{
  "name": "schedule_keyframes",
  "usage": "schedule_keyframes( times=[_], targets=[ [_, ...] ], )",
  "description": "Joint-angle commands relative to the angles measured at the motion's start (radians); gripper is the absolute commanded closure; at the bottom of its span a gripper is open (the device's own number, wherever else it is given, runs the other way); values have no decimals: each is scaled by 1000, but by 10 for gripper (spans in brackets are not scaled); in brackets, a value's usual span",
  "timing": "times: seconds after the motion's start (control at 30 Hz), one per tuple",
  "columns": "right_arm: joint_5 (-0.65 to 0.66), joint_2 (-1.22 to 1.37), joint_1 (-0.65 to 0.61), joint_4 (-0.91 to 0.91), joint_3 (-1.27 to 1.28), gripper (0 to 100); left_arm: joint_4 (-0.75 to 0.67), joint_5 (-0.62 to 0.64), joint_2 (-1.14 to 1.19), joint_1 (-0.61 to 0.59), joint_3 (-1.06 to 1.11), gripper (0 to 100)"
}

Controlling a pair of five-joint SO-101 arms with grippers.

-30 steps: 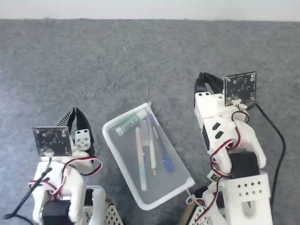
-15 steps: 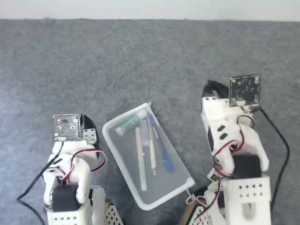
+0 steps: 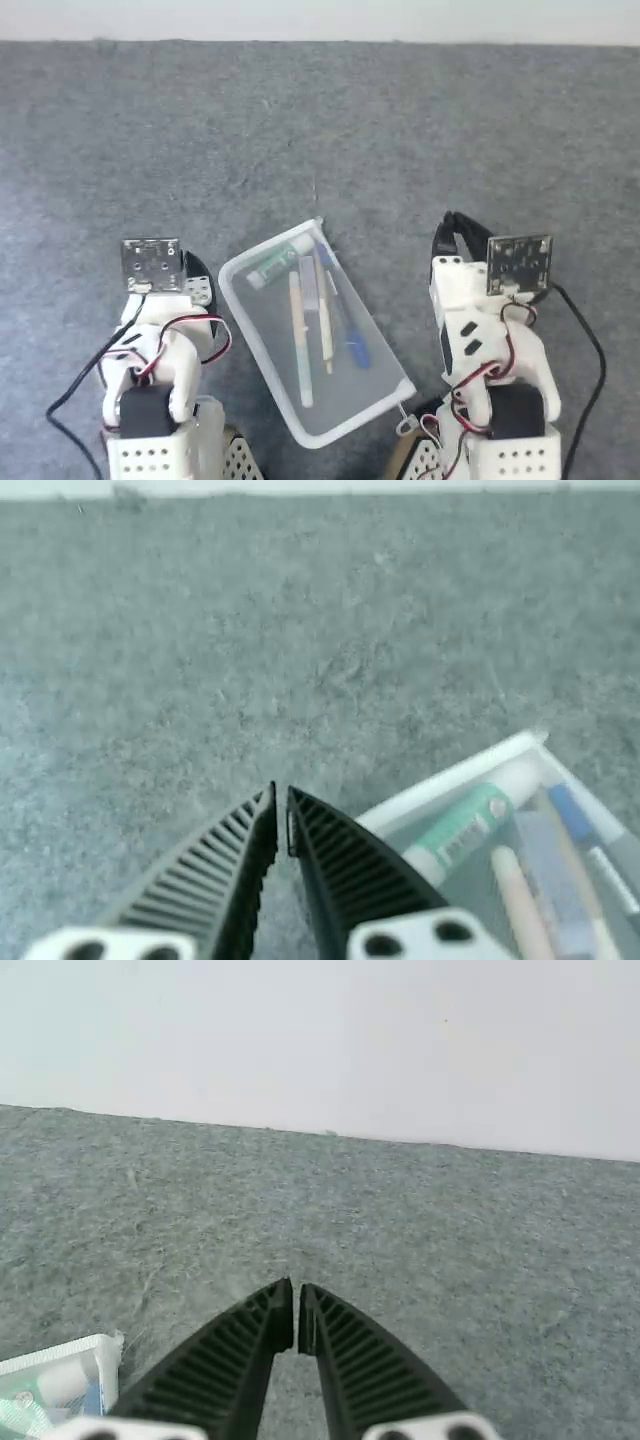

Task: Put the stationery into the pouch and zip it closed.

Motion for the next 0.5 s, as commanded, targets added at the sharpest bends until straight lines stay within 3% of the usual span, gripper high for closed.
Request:
schedule_keyframes(
  times=[0.0,0.47],
  targets=[
    [25,-102,21,5,51,989,-38,-15,-18,-8,1,984],
    [15,-180,13,-4,255,988,-38,-18,-18,-8,41,984]
  ],
)
